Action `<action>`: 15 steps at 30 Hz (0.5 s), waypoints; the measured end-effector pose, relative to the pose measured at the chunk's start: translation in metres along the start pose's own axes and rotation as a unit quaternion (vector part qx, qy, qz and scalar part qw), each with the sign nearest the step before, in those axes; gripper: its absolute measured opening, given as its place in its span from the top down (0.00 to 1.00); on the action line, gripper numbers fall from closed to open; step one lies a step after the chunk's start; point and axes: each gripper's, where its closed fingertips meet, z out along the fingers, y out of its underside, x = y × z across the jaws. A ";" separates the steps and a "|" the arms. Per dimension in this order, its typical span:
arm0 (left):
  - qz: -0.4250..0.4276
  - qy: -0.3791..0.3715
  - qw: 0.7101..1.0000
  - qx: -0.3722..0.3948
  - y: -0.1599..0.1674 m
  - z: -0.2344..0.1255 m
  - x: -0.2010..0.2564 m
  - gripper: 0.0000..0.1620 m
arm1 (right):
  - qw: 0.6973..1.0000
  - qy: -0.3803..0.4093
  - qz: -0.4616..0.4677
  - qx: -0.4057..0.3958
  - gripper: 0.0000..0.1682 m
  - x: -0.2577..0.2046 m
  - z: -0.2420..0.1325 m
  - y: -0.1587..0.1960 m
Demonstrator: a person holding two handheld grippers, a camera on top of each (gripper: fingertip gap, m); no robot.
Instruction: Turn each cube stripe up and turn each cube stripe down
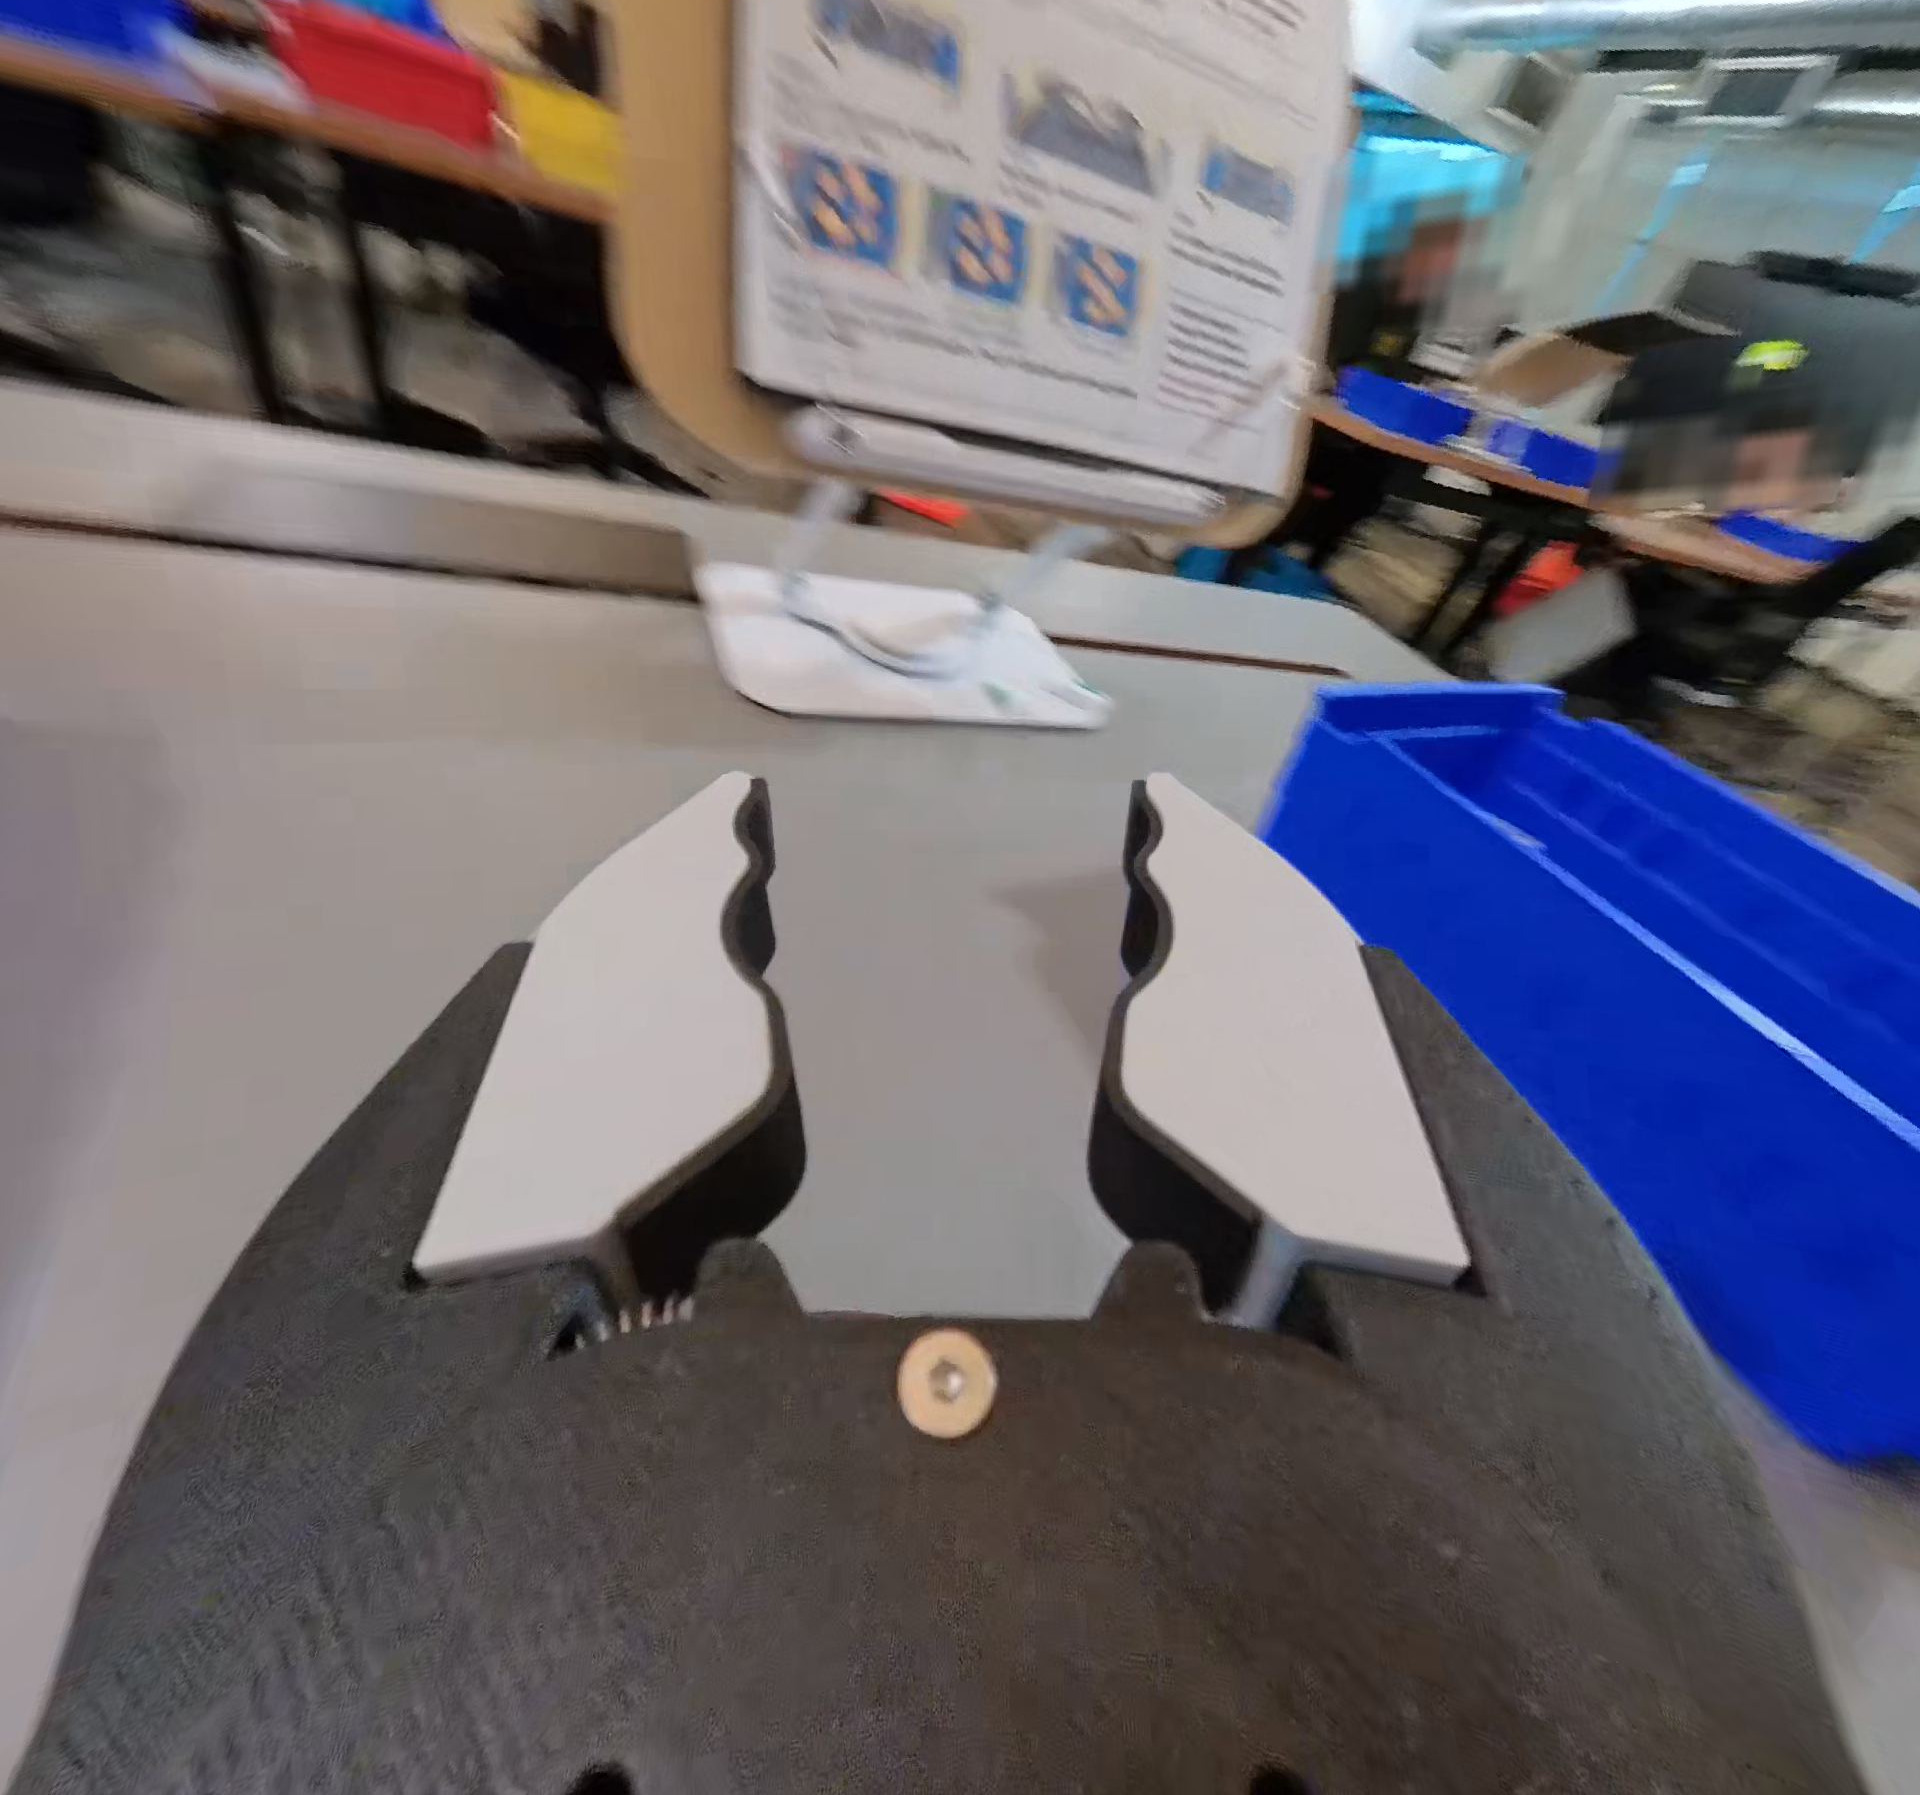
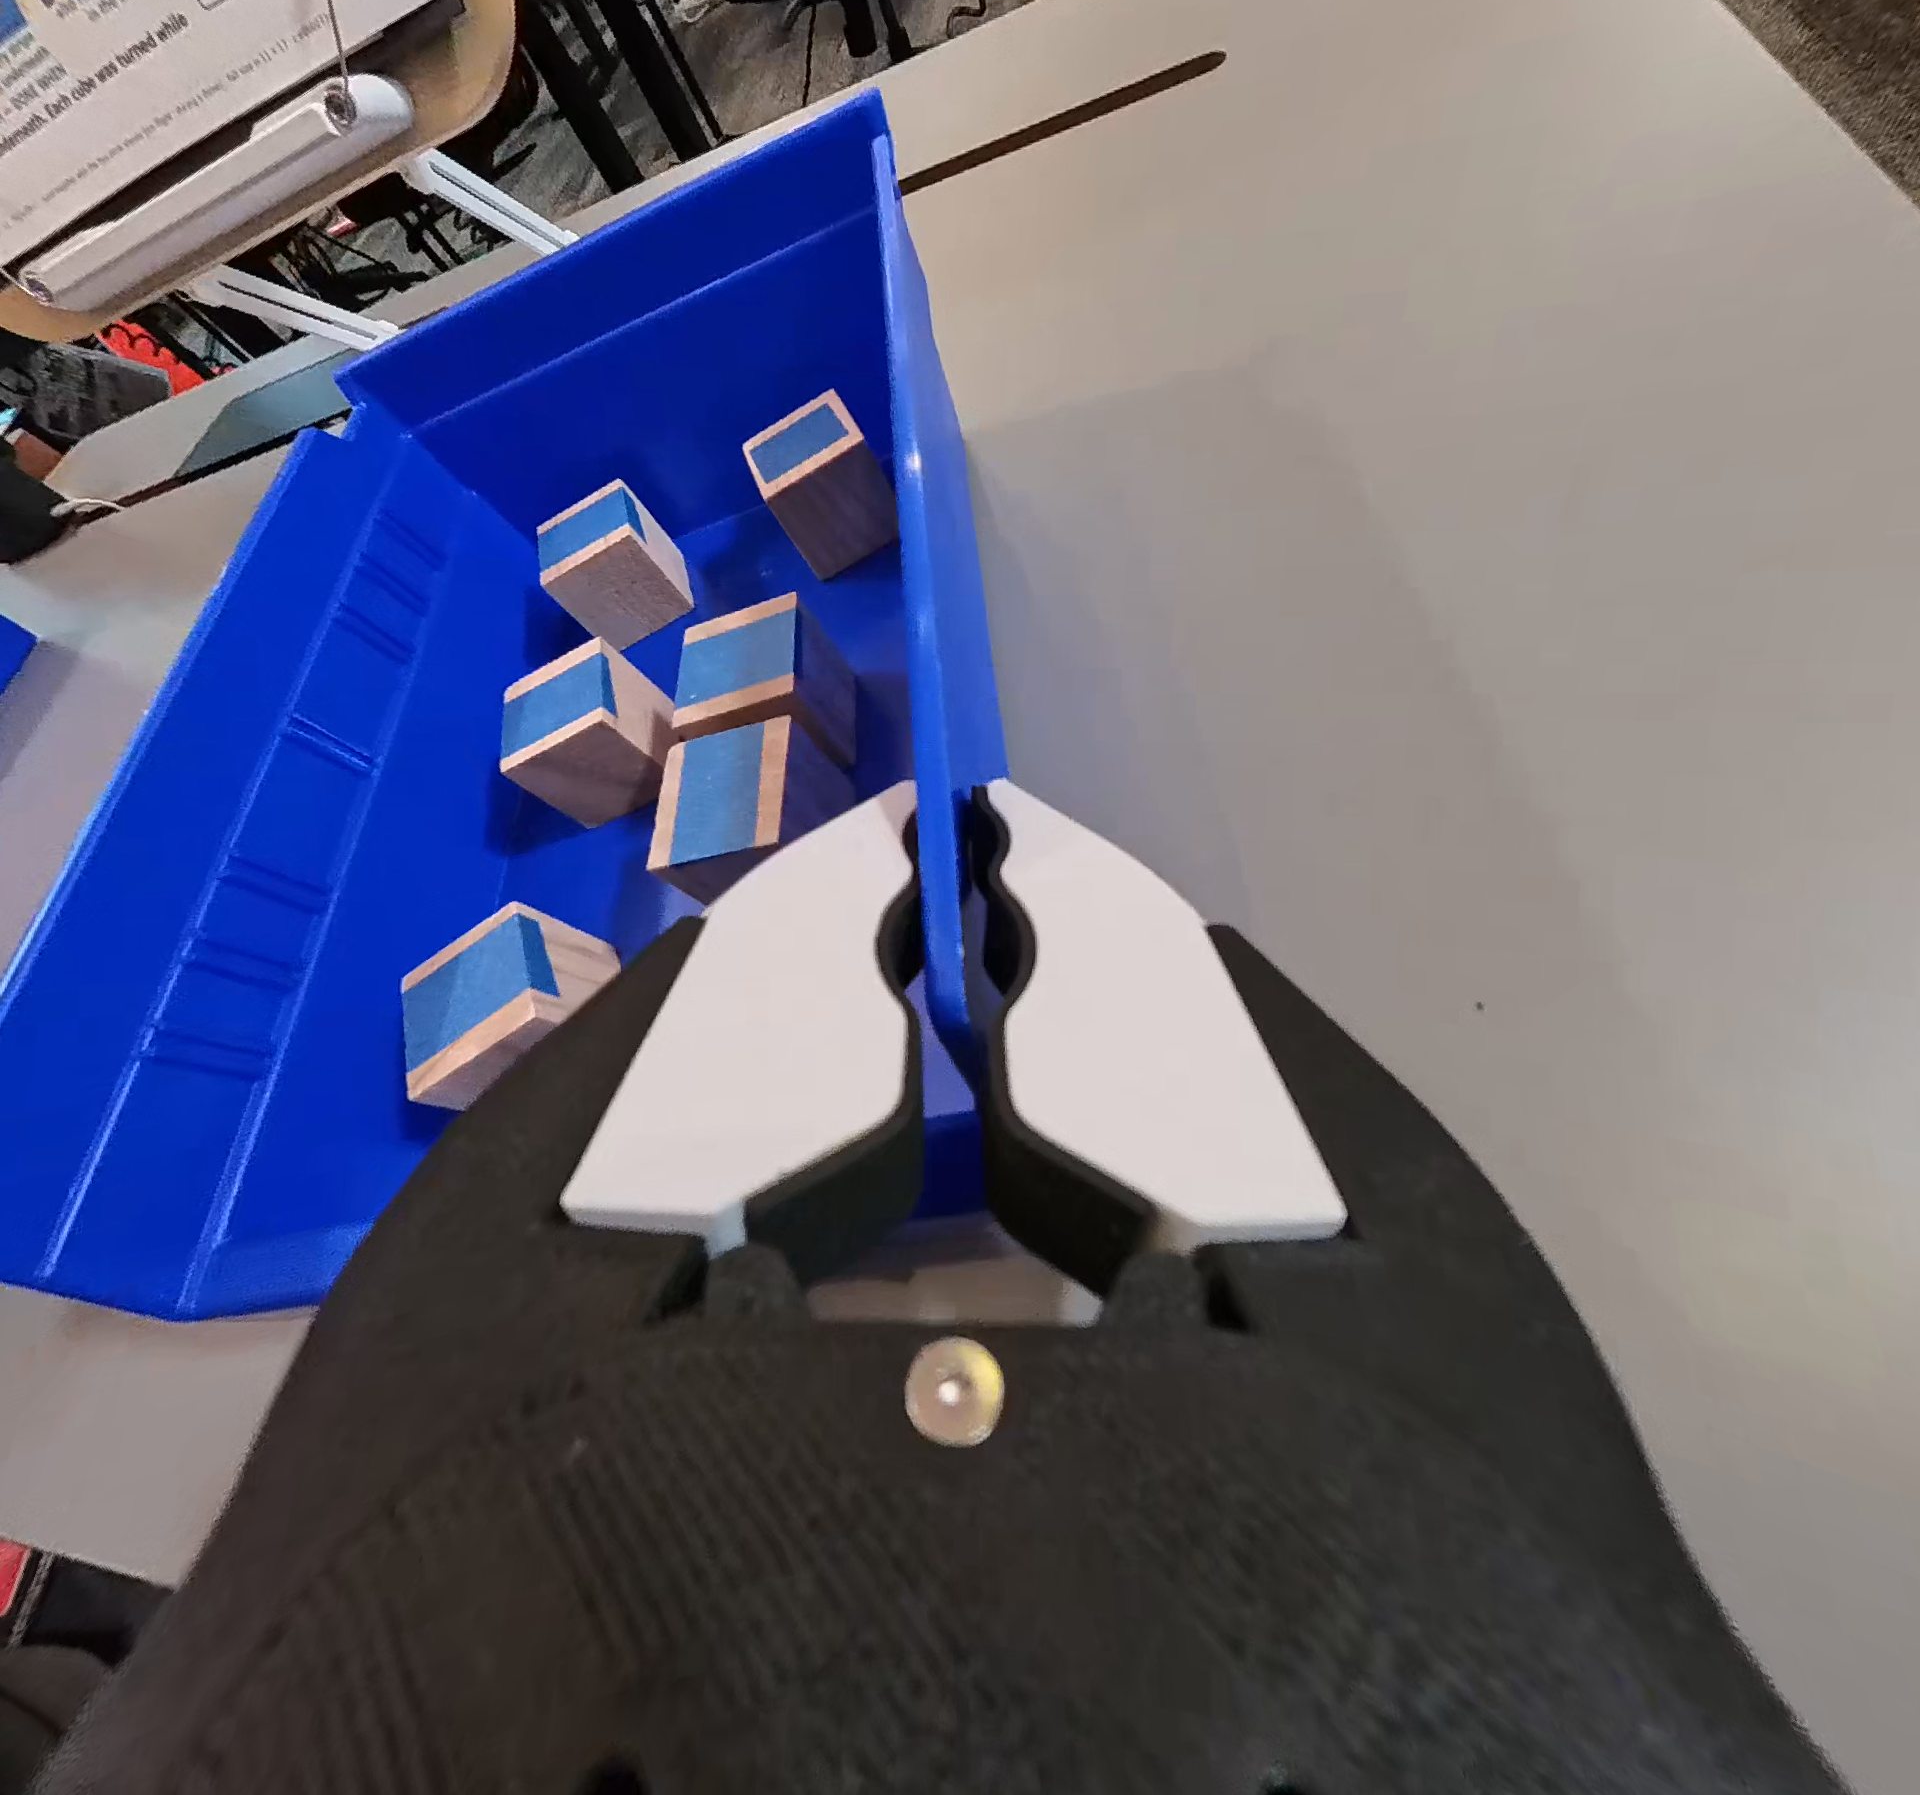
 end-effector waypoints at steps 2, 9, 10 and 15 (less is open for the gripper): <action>0.042 -0.076 0.996 0.037 -0.022 -0.013 -0.035 0.57 | 1.000 0.002 -0.006 -0.001 0.96 0.000 0.000 0.000; 0.109 -0.263 0.955 0.088 -0.061 -0.063 -0.137 0.52 | 1.000 -0.008 0.009 0.001 0.96 0.001 0.001 0.001; 0.120 -0.279 0.950 0.077 -0.059 -0.065 -0.148 0.52 | 1.000 -0.009 0.010 0.002 0.96 0.001 0.001 0.001; 0.097 -0.310 0.945 -0.032 -0.023 -0.056 -0.186 0.50 | 1.000 -0.009 0.012 0.003 0.96 0.002 0.001 0.001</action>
